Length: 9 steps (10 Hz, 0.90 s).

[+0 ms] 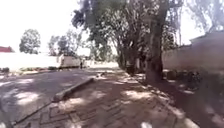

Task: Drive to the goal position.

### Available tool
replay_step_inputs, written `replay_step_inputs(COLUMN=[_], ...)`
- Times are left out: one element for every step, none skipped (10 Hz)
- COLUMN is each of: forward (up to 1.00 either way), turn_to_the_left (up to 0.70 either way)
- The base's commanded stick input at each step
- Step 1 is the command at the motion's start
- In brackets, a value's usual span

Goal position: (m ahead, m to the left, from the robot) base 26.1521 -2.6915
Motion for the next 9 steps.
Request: replay_step_inputs(forward=[0.70,0.70,0.70,0.70,0.70,0.70,0.70,0.70,0.70], turn_to_the_left=[0.00,0.00,0.00,0.00,0.00,0.00,0.00,0.00,0.00])
